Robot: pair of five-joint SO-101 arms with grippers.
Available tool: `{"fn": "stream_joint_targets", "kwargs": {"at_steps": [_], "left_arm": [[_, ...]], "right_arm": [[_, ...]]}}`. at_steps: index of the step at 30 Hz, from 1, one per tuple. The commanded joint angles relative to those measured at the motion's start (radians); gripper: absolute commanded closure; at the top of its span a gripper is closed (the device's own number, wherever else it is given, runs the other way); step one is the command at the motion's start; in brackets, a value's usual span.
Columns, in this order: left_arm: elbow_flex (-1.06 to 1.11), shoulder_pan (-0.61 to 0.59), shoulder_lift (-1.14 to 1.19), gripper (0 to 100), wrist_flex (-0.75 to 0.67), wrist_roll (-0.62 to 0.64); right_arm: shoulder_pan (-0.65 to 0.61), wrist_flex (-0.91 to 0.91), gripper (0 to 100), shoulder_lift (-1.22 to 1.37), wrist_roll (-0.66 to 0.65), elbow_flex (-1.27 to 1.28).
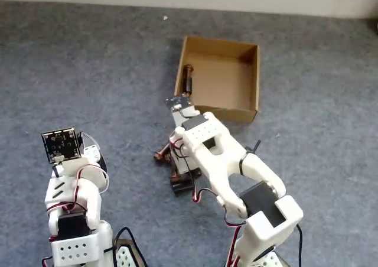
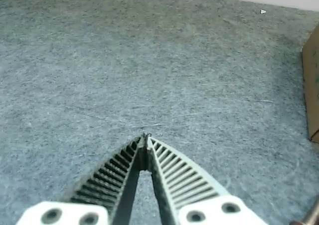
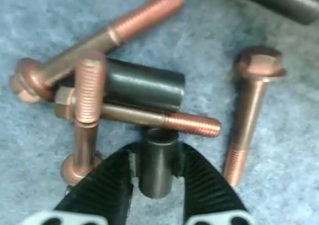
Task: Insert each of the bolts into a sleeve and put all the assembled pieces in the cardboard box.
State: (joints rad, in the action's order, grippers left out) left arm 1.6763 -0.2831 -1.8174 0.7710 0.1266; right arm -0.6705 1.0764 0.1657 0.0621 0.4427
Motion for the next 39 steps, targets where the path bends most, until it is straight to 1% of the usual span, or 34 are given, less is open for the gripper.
{"fn": "stream_joint_targets", "kwargs": {"at_steps": [1, 6, 9, 10, 13, 16, 18, 20, 21, 24, 27, 30, 34, 39], "left_arm": [[0.019, -0.005, -0.004, 98, -0.017, -0.014], [0.019, -0.005, -0.004, 98, -0.017, -0.014], [0.016, -0.005, -0.004, 98, -0.015, -0.015], [0.016, -0.005, -0.004, 98, -0.015, -0.038], [0.016, 0.004, -0.004, 98, -0.015, -0.158], [-0.004, 0.059, -0.002, 98, 0.005, -0.219], [-0.056, 0.108, -0.002, 98, 0.075, -0.219], [-0.139, 0.162, -0.002, 98, 0.167, -0.222], [-0.180, 0.189, -0.002, 98, 0.206, -0.222], [-0.294, 0.286, 0.001, 98, 0.281, -0.224], [-0.378, 0.377, 0.019, 98, 0.316, -0.238], [-0.446, 0.443, 0.137, 98, 0.313, -0.241], [-0.549, 0.547, 0.424, 98, 0.302, -0.238], [-0.699, 0.664, 0.800, 98, 0.204, -0.098]], "right_arm": [[0.004, -0.002, 99.5, -0.170, 0.000, 0.018], [0.038, 0.062, 99.5, -0.466, 0.000, 0.096], [0.104, 0.077, 99.5, -0.622, 0.000, 0.148], [0.130, 0.082, 99.5, -0.668, 0.000, 0.165], [0.206, 0.082, 99.5, -0.797, 0.000, 0.240], [0.285, 0.082, 99.5, -0.903, 0.000, 0.308], [0.332, 0.073, 99.5, -0.967, -0.006, 0.352], [0.383, 0.054, 99.5, -1.018, -0.052, 0.389], [0.407, 0.033, 99.5, -1.040, -0.066, 0.406], [0.495, -0.059, 99.5, -1.084, -0.054, 0.473], [0.575, -0.156, 99.5, -1.093, -0.055, 0.530], [0.615, -0.234, 99.5, -1.093, -0.055, 0.573], [0.647, -0.280, 99.5, -1.093, -0.054, 0.588], [0.725, -0.280, 99.5, -1.101, -0.054, 0.581]]}}
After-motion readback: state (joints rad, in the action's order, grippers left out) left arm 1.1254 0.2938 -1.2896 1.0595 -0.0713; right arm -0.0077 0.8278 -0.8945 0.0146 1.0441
